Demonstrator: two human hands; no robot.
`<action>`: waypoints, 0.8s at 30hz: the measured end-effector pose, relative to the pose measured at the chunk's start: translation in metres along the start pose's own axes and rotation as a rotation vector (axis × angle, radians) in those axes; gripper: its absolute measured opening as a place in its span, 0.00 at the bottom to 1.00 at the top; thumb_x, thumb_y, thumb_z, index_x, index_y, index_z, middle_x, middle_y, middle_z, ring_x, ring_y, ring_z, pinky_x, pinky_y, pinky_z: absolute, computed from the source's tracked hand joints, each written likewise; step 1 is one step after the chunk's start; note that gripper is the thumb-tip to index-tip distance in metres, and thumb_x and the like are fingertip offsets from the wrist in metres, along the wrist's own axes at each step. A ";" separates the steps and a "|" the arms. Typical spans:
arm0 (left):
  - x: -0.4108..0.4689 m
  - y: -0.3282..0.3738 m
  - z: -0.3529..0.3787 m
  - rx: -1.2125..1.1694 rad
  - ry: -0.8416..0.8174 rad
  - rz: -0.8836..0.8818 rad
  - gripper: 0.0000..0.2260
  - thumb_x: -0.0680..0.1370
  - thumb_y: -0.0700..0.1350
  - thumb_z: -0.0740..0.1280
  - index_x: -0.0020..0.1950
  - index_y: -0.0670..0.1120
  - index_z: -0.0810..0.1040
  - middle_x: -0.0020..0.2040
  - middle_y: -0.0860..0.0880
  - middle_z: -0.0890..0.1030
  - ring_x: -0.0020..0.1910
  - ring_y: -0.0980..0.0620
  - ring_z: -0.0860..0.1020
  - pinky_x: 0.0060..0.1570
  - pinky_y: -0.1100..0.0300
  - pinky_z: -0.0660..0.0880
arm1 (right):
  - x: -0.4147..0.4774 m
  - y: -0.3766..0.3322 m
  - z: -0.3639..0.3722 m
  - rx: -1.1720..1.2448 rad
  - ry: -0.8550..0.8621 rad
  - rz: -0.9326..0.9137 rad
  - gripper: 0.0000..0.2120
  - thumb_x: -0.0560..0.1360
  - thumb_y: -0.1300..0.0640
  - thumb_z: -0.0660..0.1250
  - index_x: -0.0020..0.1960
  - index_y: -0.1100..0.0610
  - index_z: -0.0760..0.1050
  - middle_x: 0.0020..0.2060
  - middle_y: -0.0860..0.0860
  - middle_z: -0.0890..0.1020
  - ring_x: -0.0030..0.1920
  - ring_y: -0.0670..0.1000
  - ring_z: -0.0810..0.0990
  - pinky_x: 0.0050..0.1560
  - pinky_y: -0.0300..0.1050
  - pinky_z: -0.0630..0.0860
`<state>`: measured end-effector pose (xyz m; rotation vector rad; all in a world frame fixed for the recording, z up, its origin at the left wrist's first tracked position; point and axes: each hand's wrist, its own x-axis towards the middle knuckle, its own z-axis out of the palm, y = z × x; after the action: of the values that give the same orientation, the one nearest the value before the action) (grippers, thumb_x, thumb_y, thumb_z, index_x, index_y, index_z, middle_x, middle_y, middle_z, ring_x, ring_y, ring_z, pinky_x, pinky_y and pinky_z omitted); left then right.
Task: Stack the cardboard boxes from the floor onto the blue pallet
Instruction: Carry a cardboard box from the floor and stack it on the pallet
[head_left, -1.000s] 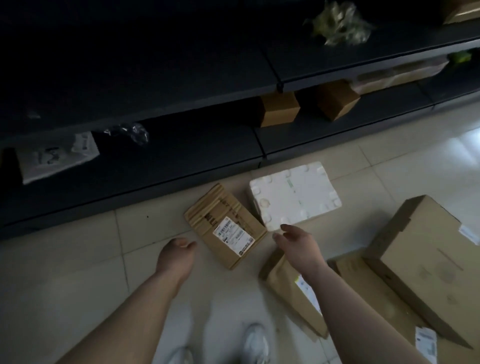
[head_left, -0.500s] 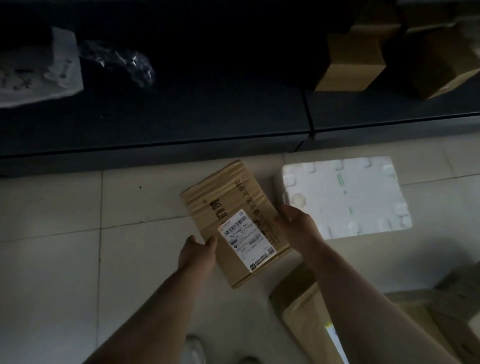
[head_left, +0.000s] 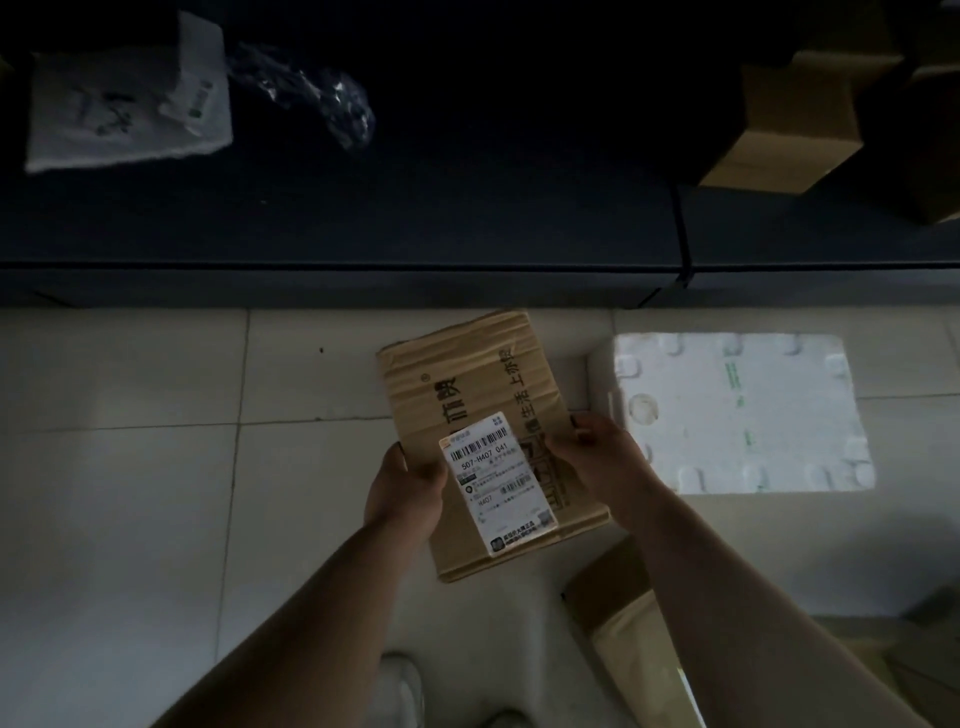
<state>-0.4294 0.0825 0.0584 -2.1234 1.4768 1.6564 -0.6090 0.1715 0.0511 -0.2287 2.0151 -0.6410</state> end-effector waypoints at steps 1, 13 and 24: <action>-0.007 0.004 -0.010 0.003 0.016 0.018 0.14 0.77 0.50 0.65 0.62 0.52 0.72 0.50 0.52 0.78 0.53 0.44 0.78 0.55 0.46 0.78 | -0.007 -0.008 0.000 0.001 0.004 -0.002 0.16 0.70 0.52 0.72 0.57 0.52 0.78 0.47 0.51 0.85 0.46 0.53 0.84 0.49 0.55 0.82; -0.128 0.028 -0.181 -0.252 0.212 0.130 0.18 0.78 0.46 0.65 0.69 0.50 0.69 0.57 0.49 0.80 0.52 0.46 0.79 0.53 0.54 0.75 | -0.150 -0.143 0.032 0.026 -0.201 -0.101 0.31 0.71 0.54 0.74 0.71 0.55 0.68 0.57 0.54 0.81 0.51 0.52 0.82 0.47 0.44 0.79; -0.237 -0.074 -0.340 -0.631 0.412 -0.005 0.16 0.76 0.40 0.66 0.61 0.54 0.73 0.48 0.54 0.82 0.48 0.47 0.82 0.53 0.45 0.79 | -0.309 -0.219 0.160 -0.240 -0.459 -0.292 0.15 0.74 0.57 0.71 0.60 0.56 0.79 0.47 0.52 0.85 0.47 0.50 0.84 0.51 0.47 0.81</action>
<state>-0.1253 0.0777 0.3500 -2.9365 1.1015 1.9636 -0.3369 0.0587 0.3382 -0.7546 1.6197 -0.4687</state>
